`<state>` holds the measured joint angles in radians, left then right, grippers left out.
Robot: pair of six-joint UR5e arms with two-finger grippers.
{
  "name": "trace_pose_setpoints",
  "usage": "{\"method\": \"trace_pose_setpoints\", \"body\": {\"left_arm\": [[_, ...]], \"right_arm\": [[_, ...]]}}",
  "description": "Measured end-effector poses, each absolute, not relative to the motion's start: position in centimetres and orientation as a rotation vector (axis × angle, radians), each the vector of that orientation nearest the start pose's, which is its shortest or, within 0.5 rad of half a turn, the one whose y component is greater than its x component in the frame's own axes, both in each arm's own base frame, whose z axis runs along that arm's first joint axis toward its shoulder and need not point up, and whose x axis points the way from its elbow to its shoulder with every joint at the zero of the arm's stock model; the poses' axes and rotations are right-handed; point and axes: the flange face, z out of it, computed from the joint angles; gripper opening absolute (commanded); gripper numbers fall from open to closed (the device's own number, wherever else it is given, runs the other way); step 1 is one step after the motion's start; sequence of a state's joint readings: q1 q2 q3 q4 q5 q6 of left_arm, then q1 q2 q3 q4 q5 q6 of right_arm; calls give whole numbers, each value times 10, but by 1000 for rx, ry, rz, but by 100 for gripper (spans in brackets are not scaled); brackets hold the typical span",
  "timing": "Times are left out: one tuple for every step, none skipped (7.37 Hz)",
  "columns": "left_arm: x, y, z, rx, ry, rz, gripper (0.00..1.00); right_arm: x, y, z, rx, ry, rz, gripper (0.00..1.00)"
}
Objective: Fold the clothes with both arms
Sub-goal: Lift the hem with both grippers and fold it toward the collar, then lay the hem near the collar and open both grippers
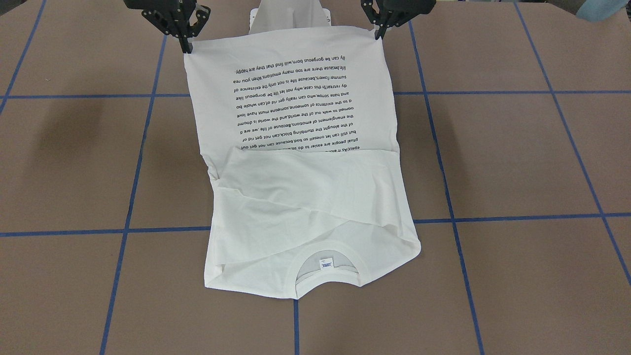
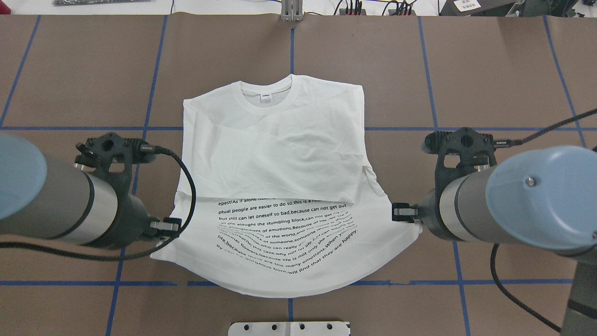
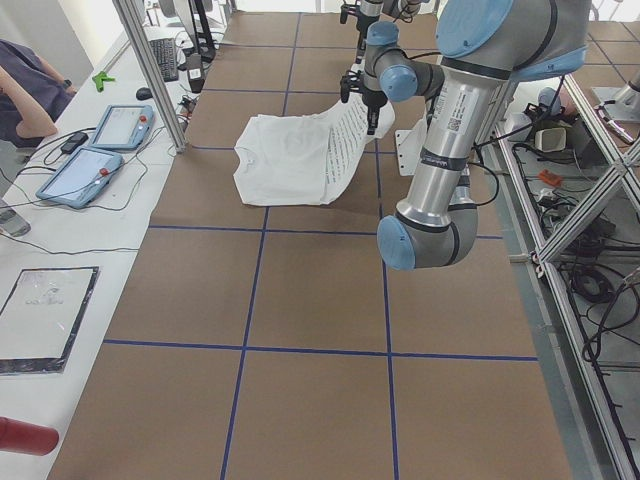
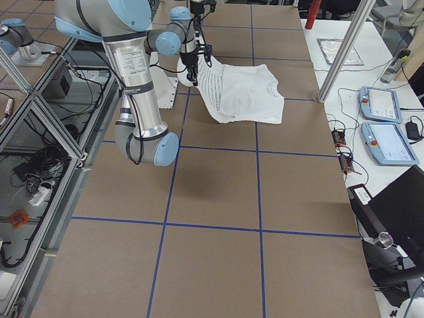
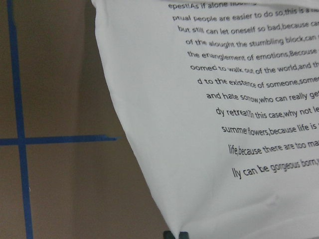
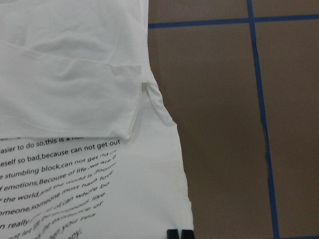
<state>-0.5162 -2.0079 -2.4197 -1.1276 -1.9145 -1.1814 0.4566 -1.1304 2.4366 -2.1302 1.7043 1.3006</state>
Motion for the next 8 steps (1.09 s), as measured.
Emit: {"method": "trace_pose_setpoints", "body": {"left_arm": [[307,-329,157,125,875,-4,0],[298,-358,155,158,859,-43,0],[297,-387,153,181,840,-71,0],[302,-415,156,206,819,-83,0],[311,-446,167,235,801,-94,0],[324,-477,184,263,783,-100,0],[338,-508,207,293,758,-96,0],[351,-534,231,313,738,-84,0]], "right_arm": [[-319,-327,168,166,-732,139,0],[-312,-356,161,178,-730,163,0],[-311,-381,153,189,-725,186,0],[-317,-404,150,199,-722,205,0],[-331,-431,155,212,-723,223,0],[-347,-461,166,227,-729,240,0],[-367,-490,176,241,-734,253,0],[-390,-520,184,247,-732,260,0]]}}
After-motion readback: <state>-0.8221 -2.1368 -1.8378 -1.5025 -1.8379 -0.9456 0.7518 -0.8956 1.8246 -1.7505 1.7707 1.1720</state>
